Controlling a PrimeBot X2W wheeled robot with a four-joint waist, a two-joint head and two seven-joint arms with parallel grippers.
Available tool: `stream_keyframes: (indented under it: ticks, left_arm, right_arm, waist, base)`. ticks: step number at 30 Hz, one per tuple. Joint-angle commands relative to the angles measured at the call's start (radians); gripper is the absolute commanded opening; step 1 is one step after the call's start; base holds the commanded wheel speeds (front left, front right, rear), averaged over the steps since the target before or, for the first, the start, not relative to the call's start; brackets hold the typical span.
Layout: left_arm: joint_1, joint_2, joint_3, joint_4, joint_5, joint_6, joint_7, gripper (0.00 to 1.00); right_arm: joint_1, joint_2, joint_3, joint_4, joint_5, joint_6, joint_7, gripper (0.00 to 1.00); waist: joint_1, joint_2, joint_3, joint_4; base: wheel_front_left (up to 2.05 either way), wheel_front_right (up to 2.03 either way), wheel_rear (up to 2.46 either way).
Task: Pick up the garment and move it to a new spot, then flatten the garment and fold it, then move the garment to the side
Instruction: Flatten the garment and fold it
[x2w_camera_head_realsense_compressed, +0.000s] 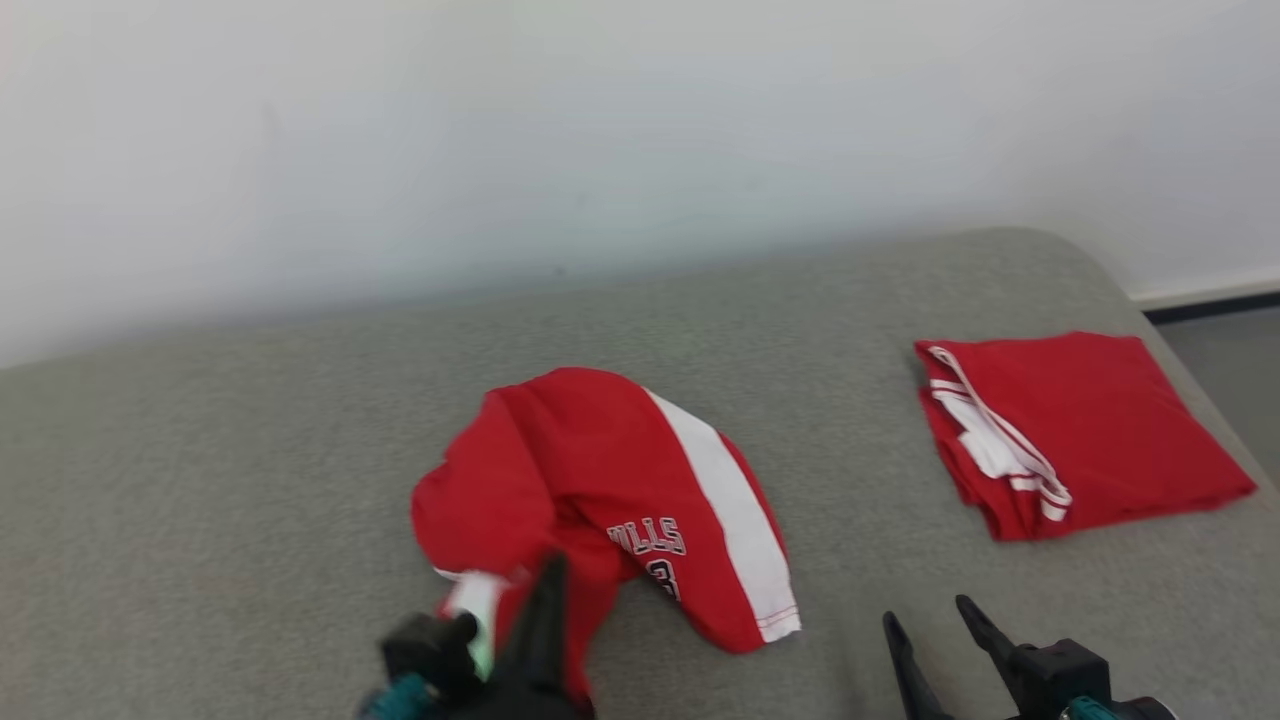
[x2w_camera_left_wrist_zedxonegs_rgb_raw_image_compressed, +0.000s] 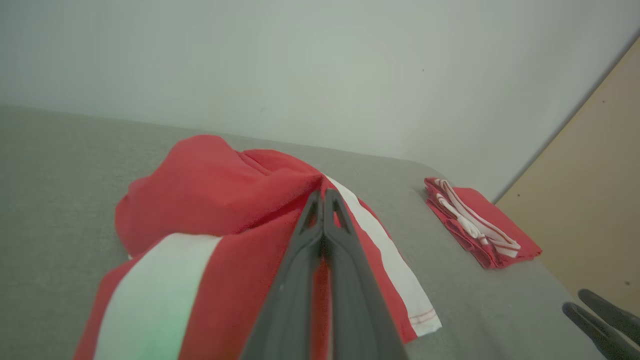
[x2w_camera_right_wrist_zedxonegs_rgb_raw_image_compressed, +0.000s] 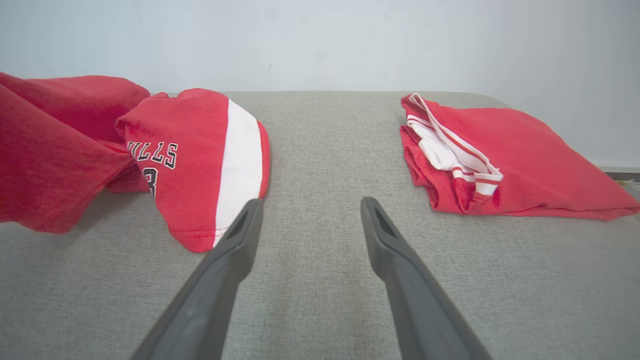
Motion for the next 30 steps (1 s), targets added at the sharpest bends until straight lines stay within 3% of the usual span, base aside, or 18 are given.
stream_keyframes:
  ticks: [1, 8, 10, 15, 19, 27, 30]
  left_arm:
    - [0.016, -0.003, -0.024, -0.002, -0.008, -0.009, 0.015, 0.00]
    - [0.082, -0.006, -0.242, -0.039, -0.159, -0.094, 0.196, 0.00]
    - [0.052, -0.002, -0.231, -0.049, -0.145, -0.071, 0.198, 1.00]
    - [-0.037, 0.063, -0.155, -0.090, -0.102, -0.008, 0.193, 1.00]
    - [-0.153, 0.131, -0.115, -0.079, -0.057, 0.035, 0.257, 1.00]
    - [-0.389, 0.215, -0.141, 0.143, 0.004, 0.016, 0.461, 1.00]
    - [-0.483, 0.247, -0.127, 0.242, 0.018, 0.030, 0.530, 1.00]
  right_arm:
    - [0.007, 0.005, 0.005, -0.001, 0.006, -0.003, -0.004, 1.00]
    - [-0.003, 0.016, 0.026, 0.011, 0.007, -0.003, -0.007, 1.00]
    - [-0.010, 0.017, 0.029, 0.013, 0.010, -0.003, -0.009, 1.00]
    - [-0.012, 0.021, 0.021, 0.017, 0.003, -0.003, -0.014, 1.00]
    - [-0.021, 0.022, 0.020, 0.017, 0.001, -0.003, -0.017, 1.00]
    - [-0.055, 0.027, 0.046, 0.011, 0.005, -0.003, -0.025, 1.00]
    - [-0.073, 0.031, 0.060, 0.013, 0.011, -0.003, -0.038, 1.00]
  waist:
    - [0.0001, 0.0000, -0.016, 0.072]
    - [0.0001, 0.0000, -0.019, 0.097]
    - [0.0001, 0.0000, -0.015, 0.083]
    - [0.0001, 0.0000, 0.000, 0.030]
    - [0.0001, 0.0000, 0.020, -0.019]
    - [0.0001, 0.0000, 0.101, -0.144]
    - [0.0001, 0.0000, 0.165, -0.210]
  base:
    - [0.00, 0.00, 0.00]
    - [0.00, 0.00, 0.00]
    - [0.00, 0.00, 0.00]
    - [0.00, 0.00, 0.00]
    - [0.00, 0.00, 0.00]
    - [0.00, 0.00, 0.00]
    - [0.00, 0.00, 0.00]
